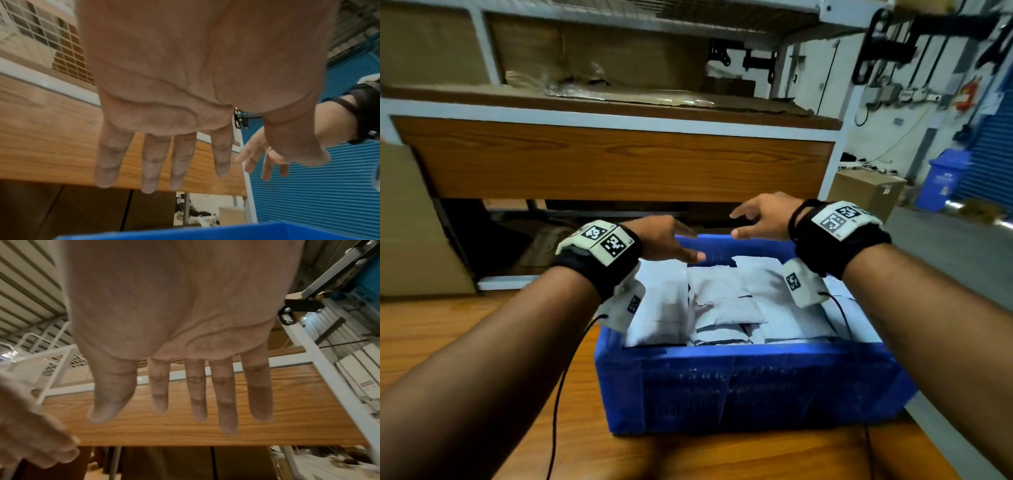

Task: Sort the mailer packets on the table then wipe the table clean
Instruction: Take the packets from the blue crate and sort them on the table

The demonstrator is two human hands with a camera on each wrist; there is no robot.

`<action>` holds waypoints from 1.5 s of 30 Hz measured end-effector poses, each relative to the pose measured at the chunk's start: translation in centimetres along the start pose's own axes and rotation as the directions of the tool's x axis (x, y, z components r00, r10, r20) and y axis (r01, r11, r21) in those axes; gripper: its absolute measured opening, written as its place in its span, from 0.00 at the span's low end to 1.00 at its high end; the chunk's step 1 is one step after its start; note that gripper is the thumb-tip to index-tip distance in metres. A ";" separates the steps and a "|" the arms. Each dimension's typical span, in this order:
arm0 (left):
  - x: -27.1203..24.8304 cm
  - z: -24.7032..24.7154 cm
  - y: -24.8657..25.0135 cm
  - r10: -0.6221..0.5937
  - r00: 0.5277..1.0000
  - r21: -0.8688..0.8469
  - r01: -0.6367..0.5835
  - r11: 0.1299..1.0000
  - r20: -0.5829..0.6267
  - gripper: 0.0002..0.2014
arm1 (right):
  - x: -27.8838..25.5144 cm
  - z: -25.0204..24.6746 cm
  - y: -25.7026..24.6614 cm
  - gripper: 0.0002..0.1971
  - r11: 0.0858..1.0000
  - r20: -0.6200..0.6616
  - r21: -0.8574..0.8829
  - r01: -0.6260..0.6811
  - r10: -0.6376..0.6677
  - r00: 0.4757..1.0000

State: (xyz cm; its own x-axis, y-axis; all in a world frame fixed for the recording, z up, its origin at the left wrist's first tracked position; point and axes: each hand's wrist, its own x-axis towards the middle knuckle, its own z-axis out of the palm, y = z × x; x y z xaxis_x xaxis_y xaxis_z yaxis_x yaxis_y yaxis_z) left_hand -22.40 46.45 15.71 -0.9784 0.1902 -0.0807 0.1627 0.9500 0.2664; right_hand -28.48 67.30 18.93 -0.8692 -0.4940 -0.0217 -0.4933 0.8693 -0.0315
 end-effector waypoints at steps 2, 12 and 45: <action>-1.6 -1.5 -0.2 -0.029 0.998 -0.025 0.028 0.999 -0.061 0.33 | -0.2 -0.6 -1.7 0.27 0.999 -0.059 0.036 0.032 -0.030 0.998; -16.3 -1.5 -6.3 -0.393 0.876 -0.148 0.365 0.919 -0.281 0.28 | -0.8 -0.6 -12.9 0.16 0.908 -0.199 0.154 0.389 -0.357 0.913; -71.8 11.3 -44.0 -0.942 0.203 -0.602 0.728 0.328 -0.267 0.22 | -4.4 23.6 -84.7 0.22 0.609 0.075 0.389 0.691 -0.769 0.635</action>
State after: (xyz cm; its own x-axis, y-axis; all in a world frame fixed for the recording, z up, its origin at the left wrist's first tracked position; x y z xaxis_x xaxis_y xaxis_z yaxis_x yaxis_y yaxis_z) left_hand 42.17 -6.17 -1.07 -0.3862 -0.9224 -0.0107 -0.7360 0.3011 0.6063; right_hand 17.96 -4.51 -1.86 -0.1702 -0.9833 -0.0647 -0.8877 0.1815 -0.4230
